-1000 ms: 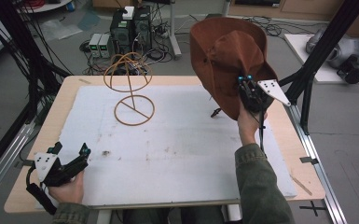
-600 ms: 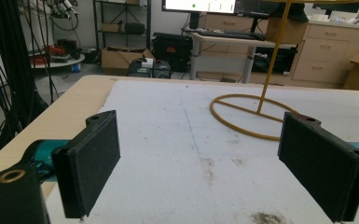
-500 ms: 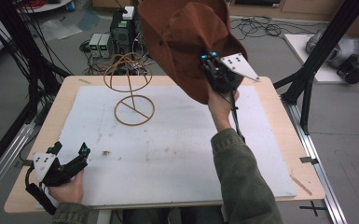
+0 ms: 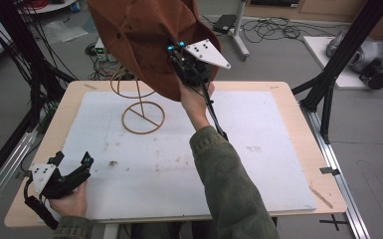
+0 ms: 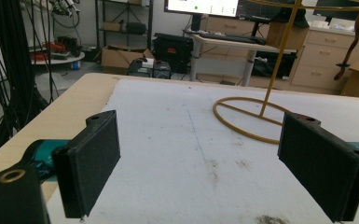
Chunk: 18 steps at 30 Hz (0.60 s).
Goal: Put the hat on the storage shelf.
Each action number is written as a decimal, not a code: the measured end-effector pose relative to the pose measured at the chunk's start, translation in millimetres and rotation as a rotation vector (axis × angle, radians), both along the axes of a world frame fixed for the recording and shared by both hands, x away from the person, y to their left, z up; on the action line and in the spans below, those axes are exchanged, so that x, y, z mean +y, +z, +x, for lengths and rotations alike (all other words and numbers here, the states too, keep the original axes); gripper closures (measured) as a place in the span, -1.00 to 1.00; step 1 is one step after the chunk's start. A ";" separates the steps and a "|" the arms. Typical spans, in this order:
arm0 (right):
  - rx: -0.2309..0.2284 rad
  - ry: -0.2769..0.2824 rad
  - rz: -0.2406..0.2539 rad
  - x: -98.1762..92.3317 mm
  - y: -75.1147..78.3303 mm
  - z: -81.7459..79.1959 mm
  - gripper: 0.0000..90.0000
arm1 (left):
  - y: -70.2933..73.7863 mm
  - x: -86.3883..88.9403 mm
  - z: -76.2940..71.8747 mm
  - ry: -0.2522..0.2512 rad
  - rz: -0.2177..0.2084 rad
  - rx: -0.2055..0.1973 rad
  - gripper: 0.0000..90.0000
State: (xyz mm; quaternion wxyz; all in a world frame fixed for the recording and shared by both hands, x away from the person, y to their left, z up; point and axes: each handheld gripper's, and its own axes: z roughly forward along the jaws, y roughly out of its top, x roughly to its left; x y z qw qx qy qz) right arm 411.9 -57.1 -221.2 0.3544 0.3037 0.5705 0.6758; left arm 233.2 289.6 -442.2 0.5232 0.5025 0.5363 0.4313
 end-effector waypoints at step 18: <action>0.112 0.053 -0.048 61.3 -45.4 19.4 0.93 | -0.2 3.9 -3.6 0.003 -0.015 -0.003 -0.71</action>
